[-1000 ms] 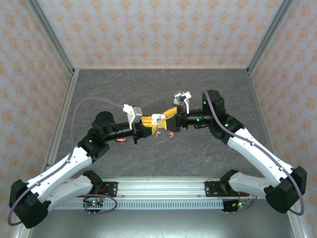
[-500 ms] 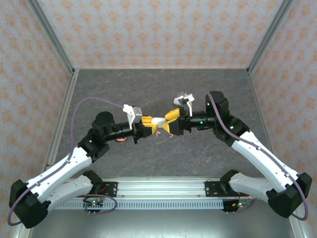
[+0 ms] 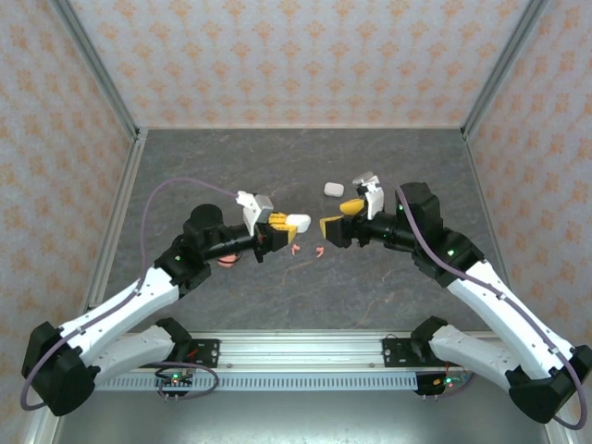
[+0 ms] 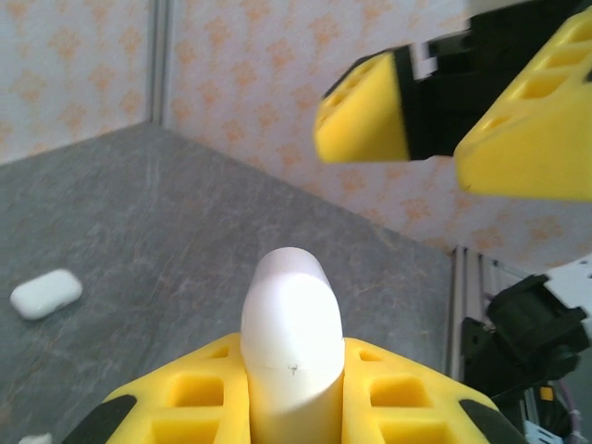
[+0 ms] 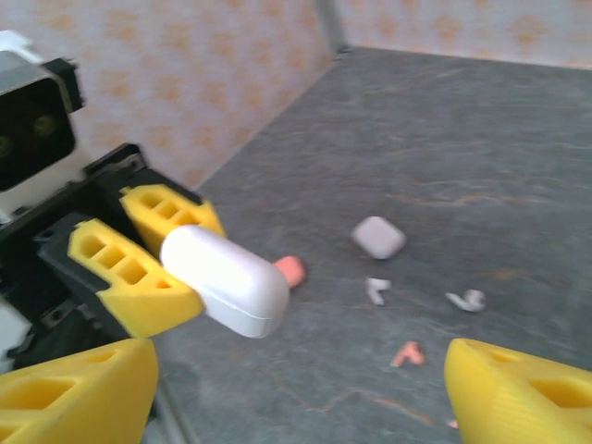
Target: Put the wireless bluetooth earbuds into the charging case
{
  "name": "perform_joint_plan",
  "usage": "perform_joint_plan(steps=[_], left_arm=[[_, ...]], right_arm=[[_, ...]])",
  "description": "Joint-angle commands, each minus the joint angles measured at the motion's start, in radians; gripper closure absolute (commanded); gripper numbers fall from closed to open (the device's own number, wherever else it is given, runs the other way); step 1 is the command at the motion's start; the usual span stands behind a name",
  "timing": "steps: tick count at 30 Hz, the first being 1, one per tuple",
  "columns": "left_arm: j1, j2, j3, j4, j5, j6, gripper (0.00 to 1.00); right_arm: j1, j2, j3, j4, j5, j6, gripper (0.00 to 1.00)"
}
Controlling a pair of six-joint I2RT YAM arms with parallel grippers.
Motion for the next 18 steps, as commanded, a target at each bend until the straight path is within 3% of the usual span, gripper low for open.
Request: perform_joint_plan(steps=[1,3,7,18], left_arm=[[0.001,0.094,0.077,-0.033,-0.08,-0.016,1.0],[0.001,0.187,0.122,-0.04,-0.088,-0.045,1.0],[0.001,0.38,0.216,-0.046,-0.161,-0.142,1.0],[0.0,0.784,0.438,-0.019,-0.137,-0.296,1.0]], right_arm=[[0.002,-0.013,-0.052,-0.031,0.29,0.061,0.15],[0.002,-0.017,-0.093,-0.016,0.399,0.114,0.1],[-0.002,-0.038,-0.185,0.058,0.489,0.219,0.01],[-0.015,-0.078,-0.278,0.12,0.564,0.252,0.01]])
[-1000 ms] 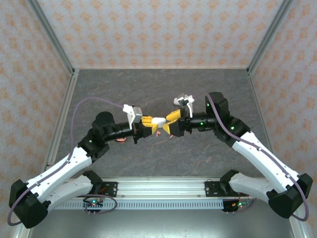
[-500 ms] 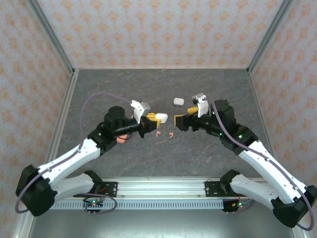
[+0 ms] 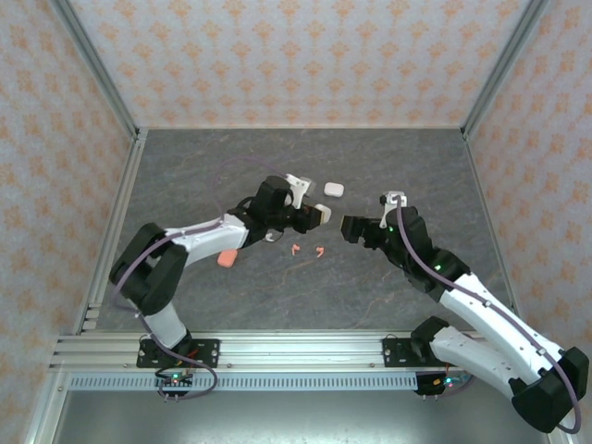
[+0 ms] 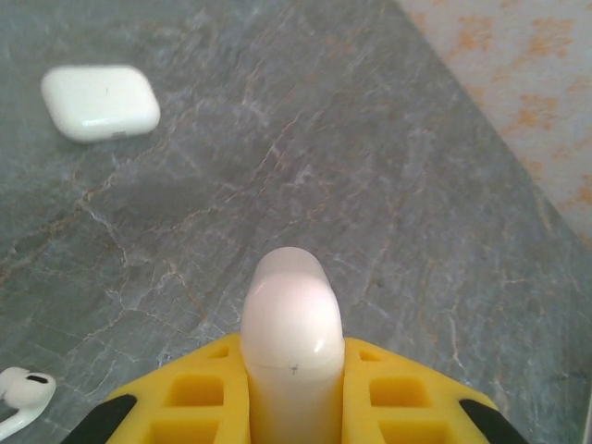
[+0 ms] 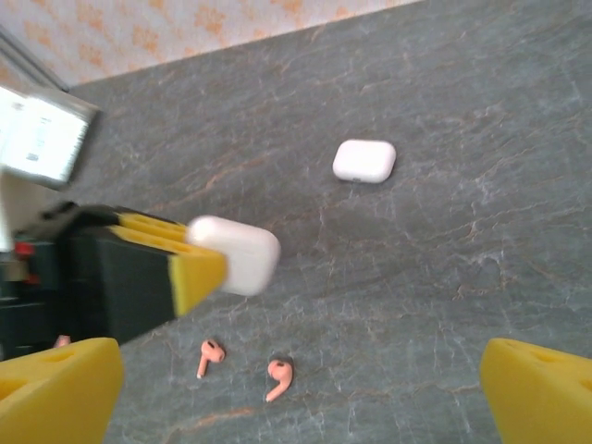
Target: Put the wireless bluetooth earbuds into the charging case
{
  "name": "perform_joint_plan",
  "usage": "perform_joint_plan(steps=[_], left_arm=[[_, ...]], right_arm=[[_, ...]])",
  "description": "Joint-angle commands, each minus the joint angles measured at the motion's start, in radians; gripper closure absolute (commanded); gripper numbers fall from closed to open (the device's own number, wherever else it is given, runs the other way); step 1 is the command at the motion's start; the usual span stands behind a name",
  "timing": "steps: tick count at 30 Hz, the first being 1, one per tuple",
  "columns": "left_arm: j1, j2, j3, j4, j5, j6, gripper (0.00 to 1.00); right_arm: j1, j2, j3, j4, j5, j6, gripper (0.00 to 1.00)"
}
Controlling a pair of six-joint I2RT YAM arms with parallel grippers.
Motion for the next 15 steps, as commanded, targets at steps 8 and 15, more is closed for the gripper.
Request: perform_joint_plan(steps=[8,15], left_arm=[[0.0,0.255,0.195,0.055,0.037,-0.172,0.95],[-0.001,0.323,0.238,0.055,0.025,-0.188,0.88]], right_arm=[[-0.011,0.01,-0.003,0.011,0.056,-0.04,0.01],[-0.016,0.03,-0.019,0.03,0.049,-0.047,0.01]])
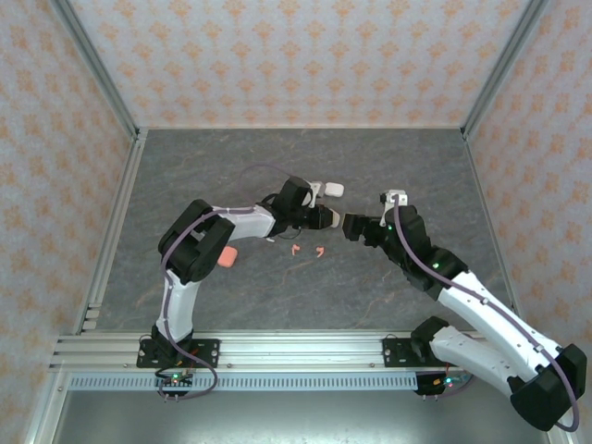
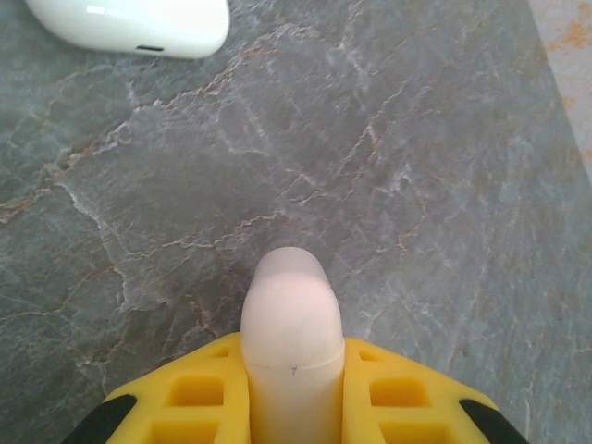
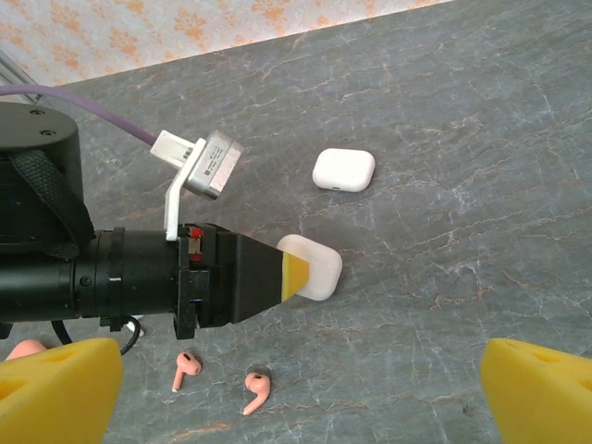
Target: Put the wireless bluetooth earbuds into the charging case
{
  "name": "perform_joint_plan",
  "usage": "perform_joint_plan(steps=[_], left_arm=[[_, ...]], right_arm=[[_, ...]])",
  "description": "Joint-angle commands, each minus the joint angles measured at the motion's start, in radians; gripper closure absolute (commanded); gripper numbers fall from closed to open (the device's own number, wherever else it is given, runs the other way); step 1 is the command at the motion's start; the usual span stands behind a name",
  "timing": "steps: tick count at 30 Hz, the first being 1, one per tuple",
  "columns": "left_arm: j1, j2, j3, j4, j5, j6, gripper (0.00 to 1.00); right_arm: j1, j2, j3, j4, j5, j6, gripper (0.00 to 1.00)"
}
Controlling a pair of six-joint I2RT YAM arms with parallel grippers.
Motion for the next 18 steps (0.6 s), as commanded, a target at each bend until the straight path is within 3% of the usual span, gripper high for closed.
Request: perform_joint_plan(steps=[1,10,18], left_arm=[[-0.001,0.009,0.052,0.029,0.012,-0.021,0.87],[-0.001,0.026,0.051,-0.006,-0.03,-0.04,0.63],[0.001,-0.008,0.026,-0.035,-0.084,-0.032,0.56]], right_arm=[[-0.007,0.01,-0.018,0.022,0.019,-0.02,0.01],[-0.009,0.019,-0.015,0.013,0.011,-0.026,0.01],[-0.01,0.01,0.003,-0.021,0.009,-0.027,0.01]])
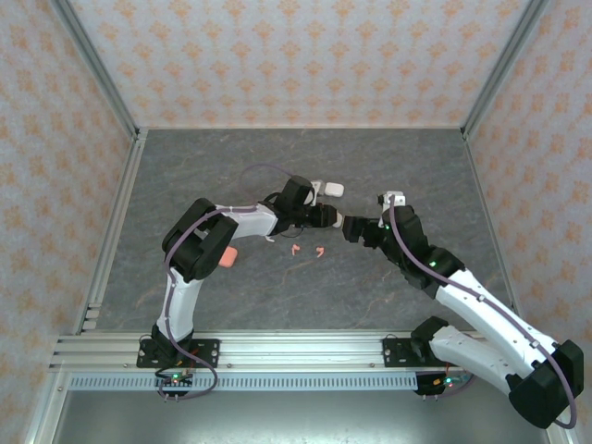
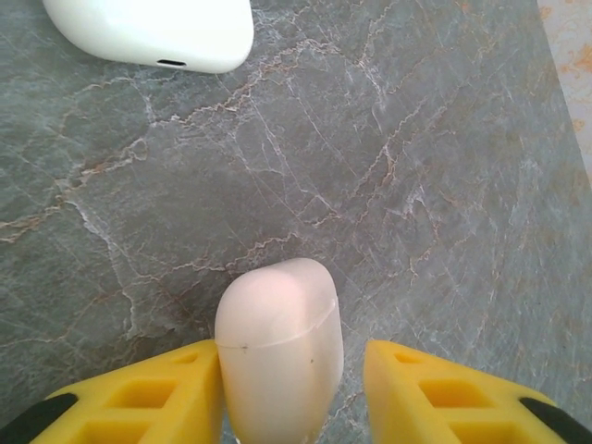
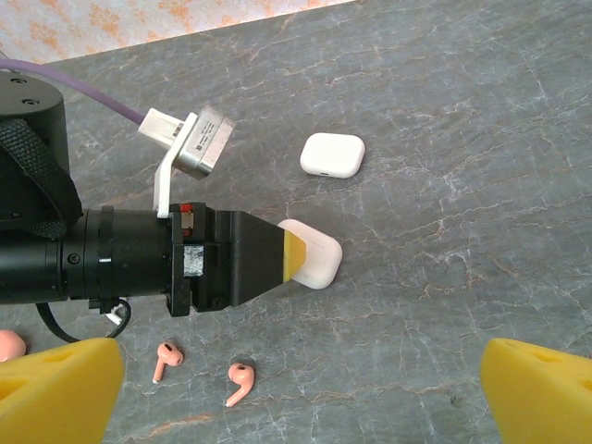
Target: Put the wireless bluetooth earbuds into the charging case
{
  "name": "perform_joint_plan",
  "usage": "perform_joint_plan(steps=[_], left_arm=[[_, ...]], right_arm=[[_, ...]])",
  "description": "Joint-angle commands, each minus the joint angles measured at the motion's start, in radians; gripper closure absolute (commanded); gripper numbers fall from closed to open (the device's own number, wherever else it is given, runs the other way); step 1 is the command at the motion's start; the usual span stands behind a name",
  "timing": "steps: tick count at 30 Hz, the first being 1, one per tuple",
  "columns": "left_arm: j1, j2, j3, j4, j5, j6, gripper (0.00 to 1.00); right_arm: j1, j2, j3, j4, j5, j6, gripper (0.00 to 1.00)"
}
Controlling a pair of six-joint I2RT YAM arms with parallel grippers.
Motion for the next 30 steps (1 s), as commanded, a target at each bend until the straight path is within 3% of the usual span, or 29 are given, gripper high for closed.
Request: perform_joint_plan(steps=[1,9,18,24,30], left_arm=[[0.002,-0.05,-0.012,-0.038,-0.065,0.04,0.54],[0.021,-0.25,-0.093,-0.087,-0.131,0.093,0.45],[0.124,-0.586,-0.255,-0.168,-0.177,0.084,0.35],[0.244,-0.79,-0.362,-0.296,-0.212,0.068,0.24],[0.401,-0.947,-0.493,-0.313,-0.158,0.036,0.11]], right_arm=[[-0.005,-0.013,0.015,-0.025,0.01,-0.007,0.01],[-0.005,-0.048,0.019,-0.048,0.013,0.002,0.01],[-0.005,-0.039,0.064,-0.104,-0.026,-0.024,0.01],[-0.005,0.021,0.137,-0.104,-0.099,-0.067,0.07],[0.005,0.194,0.26,-0.116,-0.185,-0.099,0.1]])
